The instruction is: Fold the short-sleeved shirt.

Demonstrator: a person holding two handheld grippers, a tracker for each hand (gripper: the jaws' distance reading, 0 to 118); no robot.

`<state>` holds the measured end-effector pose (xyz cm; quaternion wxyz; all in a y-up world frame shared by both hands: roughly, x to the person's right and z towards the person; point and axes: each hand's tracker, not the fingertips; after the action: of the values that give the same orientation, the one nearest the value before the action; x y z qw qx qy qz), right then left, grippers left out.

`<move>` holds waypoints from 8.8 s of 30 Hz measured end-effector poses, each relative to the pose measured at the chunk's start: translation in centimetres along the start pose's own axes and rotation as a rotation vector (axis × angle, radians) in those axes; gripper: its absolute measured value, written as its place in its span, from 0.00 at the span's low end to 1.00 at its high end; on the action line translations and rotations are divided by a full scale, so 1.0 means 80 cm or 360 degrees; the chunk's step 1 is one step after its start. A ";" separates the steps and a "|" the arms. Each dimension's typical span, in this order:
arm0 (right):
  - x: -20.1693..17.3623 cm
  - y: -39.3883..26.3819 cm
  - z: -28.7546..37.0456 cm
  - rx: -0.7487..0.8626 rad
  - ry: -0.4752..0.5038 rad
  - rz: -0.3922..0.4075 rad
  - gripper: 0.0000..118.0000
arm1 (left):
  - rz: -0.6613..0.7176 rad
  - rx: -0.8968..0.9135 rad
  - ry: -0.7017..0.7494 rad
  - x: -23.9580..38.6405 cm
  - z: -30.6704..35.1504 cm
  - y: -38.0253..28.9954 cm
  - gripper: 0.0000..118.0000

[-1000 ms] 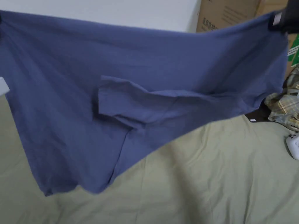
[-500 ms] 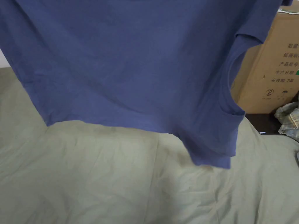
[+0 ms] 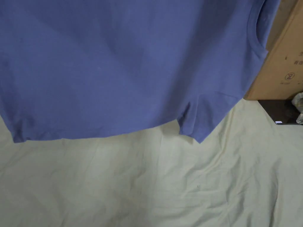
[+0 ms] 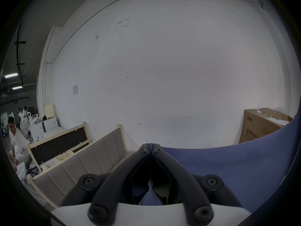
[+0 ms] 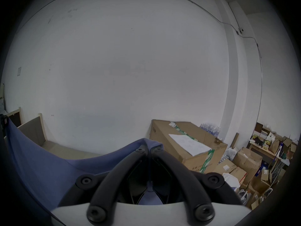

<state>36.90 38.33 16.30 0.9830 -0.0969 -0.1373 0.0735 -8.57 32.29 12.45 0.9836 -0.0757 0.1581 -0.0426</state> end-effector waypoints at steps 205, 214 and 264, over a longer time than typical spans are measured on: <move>0.016 -0.557 0.181 -0.0125 0.0234 -0.0227 0.73 | -0.0097 -0.0256 -0.0239 0.004 0.238 -0.487 0.76; 0.008 -0.569 0.228 -0.0044 0.0347 -0.0201 0.00 | 0.0019 -0.0155 -0.0308 -0.003 0.288 -0.495 0.00; 0.022 -0.627 -0.012 -0.1391 0.0362 -0.0063 0.98 | 0.0175 -0.1341 -0.0369 -0.007 0.064 -0.563 0.01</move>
<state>44.75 -10.22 26.41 0.8598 -0.5078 -0.0482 -0.0212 -10.20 -11.29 24.73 0.8789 -0.4659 0.0540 0.0867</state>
